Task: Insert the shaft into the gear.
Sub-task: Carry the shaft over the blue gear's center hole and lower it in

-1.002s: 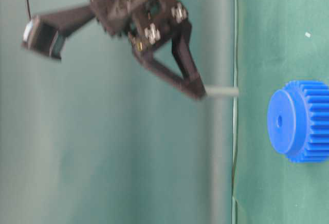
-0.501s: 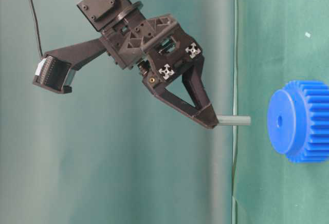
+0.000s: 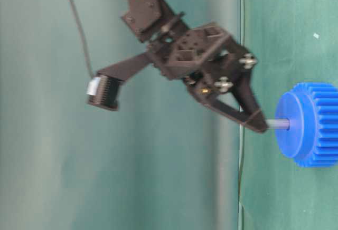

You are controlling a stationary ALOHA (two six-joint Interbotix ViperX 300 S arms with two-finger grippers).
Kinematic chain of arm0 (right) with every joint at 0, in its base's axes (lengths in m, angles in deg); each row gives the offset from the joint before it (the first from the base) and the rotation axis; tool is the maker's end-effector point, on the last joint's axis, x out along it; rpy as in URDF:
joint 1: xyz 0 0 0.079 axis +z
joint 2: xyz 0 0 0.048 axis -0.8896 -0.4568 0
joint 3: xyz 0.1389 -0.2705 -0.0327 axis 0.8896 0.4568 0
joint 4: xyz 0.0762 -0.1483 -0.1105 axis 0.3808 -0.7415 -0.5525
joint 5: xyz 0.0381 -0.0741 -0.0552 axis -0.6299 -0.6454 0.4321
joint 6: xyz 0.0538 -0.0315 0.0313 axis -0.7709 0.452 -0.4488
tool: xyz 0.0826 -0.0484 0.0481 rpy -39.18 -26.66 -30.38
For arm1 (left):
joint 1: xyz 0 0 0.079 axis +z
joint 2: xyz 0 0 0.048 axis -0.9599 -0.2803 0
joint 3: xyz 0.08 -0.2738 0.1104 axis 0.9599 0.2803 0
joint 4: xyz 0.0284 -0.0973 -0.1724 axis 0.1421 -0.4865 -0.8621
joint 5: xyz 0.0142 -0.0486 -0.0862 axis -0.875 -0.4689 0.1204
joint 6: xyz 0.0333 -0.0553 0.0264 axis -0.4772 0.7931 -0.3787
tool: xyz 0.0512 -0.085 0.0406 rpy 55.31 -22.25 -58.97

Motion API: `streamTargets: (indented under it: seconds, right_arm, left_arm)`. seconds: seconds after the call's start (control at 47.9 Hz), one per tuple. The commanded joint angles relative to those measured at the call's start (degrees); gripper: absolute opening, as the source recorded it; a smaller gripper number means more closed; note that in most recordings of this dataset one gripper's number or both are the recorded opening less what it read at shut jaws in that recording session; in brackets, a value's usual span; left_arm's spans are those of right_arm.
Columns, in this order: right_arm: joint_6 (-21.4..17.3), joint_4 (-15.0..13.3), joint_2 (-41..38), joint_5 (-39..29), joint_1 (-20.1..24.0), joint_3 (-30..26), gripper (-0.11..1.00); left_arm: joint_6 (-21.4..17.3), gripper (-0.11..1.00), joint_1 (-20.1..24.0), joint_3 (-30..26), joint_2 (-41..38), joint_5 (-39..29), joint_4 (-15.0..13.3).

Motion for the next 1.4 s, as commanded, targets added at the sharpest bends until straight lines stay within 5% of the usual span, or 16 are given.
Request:
streamTargets:
  seconds: [0.0,1.107,1.169,1.378]
  right_arm:
    - [-0.1,0.4,0.1,1.6,-0.1,-0.4,0.17]
    - [-0.8,0.5,-2.5,3.2,-0.3,0.2,0.18]
    - [-1.1,0.5,-2.5,3.2,-0.3,0.3,0.28]
    - [-1.1,0.5,-2.5,3.1,-0.4,0.3,0.87]
  left_arm:
    - [0.0,0.00,0.2,-1.7,-0.3,0.1,0.2]
    - [0.1,0.00,0.2,-1.7,-0.3,0.0,0.2]
    - [0.1,0.00,0.2,-1.7,-0.2,0.0,0.2]
    - [0.0,0.00,0.1,-1.7,-0.2,0.0,0.2]
